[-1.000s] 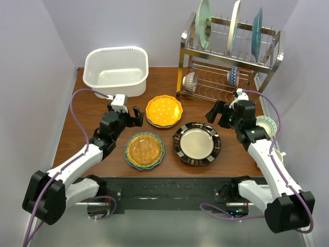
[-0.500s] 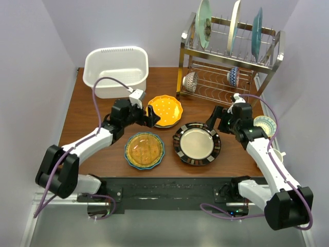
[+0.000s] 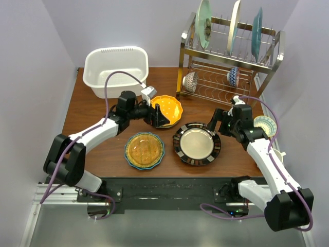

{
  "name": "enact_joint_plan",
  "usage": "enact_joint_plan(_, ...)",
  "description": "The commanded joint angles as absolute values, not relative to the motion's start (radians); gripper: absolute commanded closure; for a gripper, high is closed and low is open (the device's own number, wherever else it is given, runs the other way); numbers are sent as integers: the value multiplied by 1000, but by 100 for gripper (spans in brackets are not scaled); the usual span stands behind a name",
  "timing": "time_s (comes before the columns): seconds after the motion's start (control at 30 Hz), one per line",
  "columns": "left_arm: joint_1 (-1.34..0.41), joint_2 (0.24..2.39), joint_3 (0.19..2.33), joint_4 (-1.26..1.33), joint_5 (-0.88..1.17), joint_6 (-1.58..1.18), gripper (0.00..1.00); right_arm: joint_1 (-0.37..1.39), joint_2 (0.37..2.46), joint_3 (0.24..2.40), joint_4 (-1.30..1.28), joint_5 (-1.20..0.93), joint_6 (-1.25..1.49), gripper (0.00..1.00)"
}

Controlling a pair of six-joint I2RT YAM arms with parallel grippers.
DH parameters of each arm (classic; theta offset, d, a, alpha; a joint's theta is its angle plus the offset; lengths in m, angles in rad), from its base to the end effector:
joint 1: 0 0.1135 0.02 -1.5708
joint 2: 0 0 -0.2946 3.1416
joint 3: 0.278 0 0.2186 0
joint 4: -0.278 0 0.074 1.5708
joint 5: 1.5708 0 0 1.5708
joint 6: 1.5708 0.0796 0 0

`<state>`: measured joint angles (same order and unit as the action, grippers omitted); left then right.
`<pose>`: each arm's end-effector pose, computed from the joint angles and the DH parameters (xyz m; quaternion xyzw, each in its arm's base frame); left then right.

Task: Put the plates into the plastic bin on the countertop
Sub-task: Pick up the plate at the center of the board.

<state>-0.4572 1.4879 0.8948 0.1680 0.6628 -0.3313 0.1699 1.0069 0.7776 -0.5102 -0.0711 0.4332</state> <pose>0.2727 -0.1888 0.2829 0.2260 0.7820 -0.4493 0.3682 0.1905 0.0384 0.2698 0.1058 0.9082 0.1509 0.3757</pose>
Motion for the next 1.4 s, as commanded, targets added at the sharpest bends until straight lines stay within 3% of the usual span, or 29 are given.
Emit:
enact_joint_plan(0.0, -463, 1523, 945, 109, 764, -341, 9, 169, 1012, 819, -529, -75, 413, 1)
enact_joint_plan(0.2, -466, 1560, 940, 123, 836, -365, 11, 167, 1023, 818, -537, -83, 408, 1)
enact_joint_plan(0.4, -472, 1604, 954, 127, 902, -376, 19, 169, 1020, 811, -537, -89, 405, 1)
enact_joint_plan(0.47, -479, 1615, 968, 101, 888, -368, 25, 169, 1022, 811, -541, -87, 402, 1)
enact_joint_plan(0.9, -525, 1641, 1011, 6, 831, -318, 27, 169, 1017, 807, -552, -107, 393, 1)
enact_joint_plan(1.37, -591, 1746, 1065, -69, 842, -299, 39, 169, 989, 782, -558, -127, 403, 1)
